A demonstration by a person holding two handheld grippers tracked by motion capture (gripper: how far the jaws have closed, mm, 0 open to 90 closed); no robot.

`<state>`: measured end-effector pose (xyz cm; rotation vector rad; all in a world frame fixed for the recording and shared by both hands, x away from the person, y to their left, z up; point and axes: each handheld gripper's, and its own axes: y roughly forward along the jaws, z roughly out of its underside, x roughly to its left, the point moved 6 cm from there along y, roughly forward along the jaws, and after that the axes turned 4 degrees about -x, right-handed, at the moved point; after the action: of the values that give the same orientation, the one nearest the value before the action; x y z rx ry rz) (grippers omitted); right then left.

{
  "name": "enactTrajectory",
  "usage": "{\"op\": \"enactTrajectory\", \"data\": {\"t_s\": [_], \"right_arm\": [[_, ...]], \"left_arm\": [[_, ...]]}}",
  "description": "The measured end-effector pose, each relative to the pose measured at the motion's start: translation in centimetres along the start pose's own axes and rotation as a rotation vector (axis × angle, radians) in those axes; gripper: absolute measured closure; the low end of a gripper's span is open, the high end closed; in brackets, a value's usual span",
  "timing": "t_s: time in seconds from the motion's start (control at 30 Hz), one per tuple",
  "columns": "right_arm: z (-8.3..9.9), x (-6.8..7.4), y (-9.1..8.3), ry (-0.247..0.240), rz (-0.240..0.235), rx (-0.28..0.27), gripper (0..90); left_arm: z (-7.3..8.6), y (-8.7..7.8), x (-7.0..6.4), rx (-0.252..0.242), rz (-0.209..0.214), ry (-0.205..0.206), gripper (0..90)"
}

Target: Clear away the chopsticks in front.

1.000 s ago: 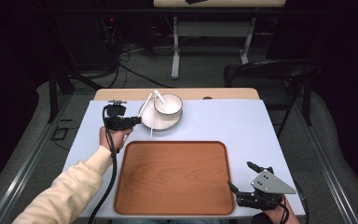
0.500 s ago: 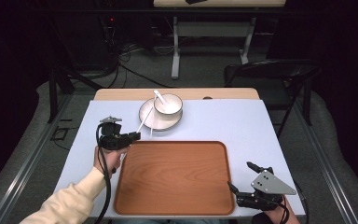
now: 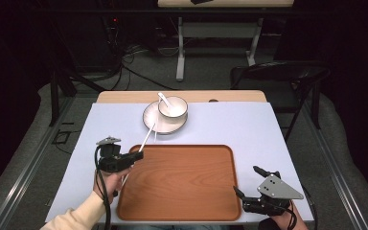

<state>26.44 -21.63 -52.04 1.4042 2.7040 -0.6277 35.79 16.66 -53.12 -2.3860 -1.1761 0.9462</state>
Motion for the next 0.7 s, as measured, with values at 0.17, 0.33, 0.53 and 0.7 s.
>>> {"op": "enactTrajectory", "data": {"t_s": [0.17,0.33,0.53,0.7], "right_arm": [[0.0,0.0,0.0,0.000,0.000,0.001,13.5],[0.0,0.1,0.0,-0.005,0.001,0.002,13.6],[-0.1,0.1,0.2,-0.008,-0.005,0.000,13.6],[-0.1,0.0,0.2,-0.004,-0.005,0.001,13.6]], "left_arm": [[2.0,0.1,0.4,0.029,-0.013,-0.021,83.9],[3.5,0.3,0.8,0.049,-0.045,-0.035,83.9],[4.9,0.4,1.4,0.079,-0.086,-0.075,83.9],[5.7,0.5,1.6,0.093,-0.118,-0.093,83.9]]}}
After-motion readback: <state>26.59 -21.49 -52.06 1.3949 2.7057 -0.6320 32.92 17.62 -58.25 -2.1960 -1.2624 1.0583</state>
